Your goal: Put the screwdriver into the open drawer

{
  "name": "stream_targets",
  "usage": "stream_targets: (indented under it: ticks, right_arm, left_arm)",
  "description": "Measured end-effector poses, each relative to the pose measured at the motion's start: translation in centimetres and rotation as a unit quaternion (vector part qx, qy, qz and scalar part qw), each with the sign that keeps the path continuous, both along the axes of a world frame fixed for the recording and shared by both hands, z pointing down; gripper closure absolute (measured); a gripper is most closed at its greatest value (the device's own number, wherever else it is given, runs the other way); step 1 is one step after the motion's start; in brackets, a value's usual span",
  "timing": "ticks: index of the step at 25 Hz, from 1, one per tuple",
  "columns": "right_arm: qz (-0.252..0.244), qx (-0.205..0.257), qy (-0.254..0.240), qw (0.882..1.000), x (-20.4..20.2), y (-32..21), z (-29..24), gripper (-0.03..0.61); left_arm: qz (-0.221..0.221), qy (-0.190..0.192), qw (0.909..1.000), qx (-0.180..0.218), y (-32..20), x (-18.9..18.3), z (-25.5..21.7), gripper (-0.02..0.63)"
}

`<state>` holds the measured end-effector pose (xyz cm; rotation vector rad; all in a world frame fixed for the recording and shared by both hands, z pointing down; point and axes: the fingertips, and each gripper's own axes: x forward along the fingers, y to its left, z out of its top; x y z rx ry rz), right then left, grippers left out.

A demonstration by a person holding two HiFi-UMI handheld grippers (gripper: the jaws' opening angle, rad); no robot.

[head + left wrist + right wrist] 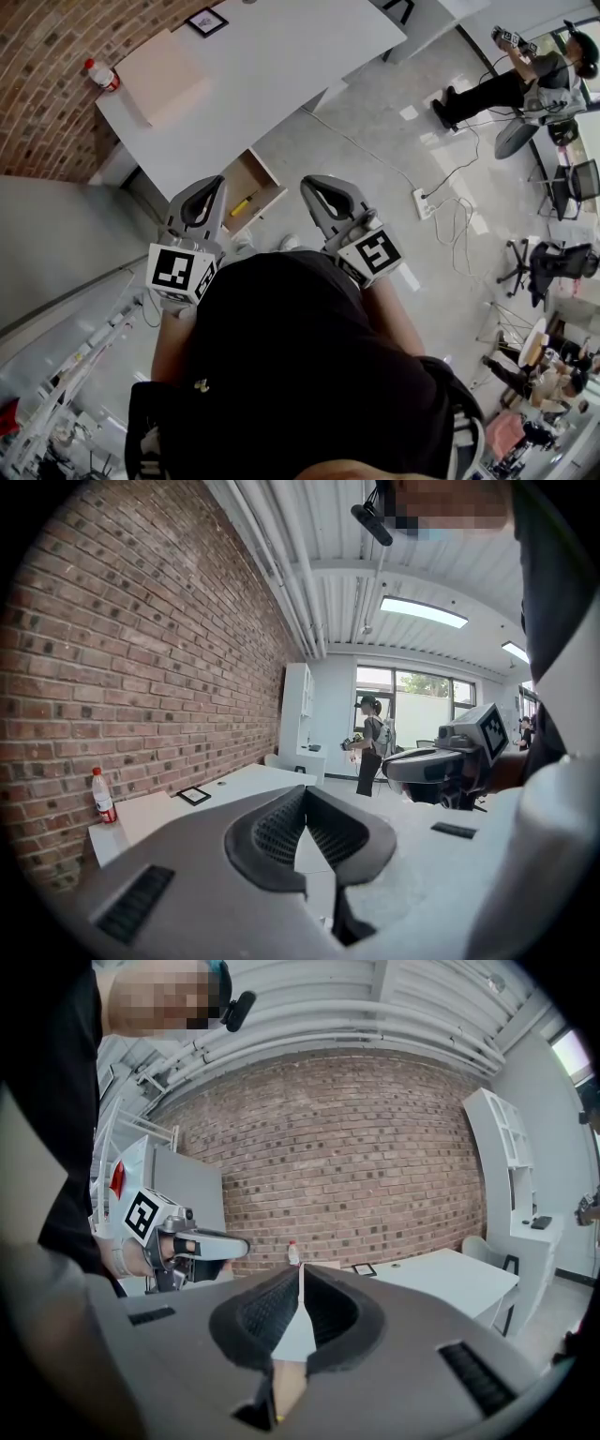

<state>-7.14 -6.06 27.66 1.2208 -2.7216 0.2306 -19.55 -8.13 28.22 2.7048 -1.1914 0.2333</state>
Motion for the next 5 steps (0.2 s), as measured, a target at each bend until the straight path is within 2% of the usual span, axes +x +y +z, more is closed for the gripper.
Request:
stream_targets:
  ticks: [5]
  right_arm:
    - [0.001, 0.000, 0.003, 1.000, 0.26, 0.41, 0.06, 0.567]
  left_arm:
    - [0.002, 0.000, 1.0000, 0.000, 0.52, 0.22, -0.06, 0.609]
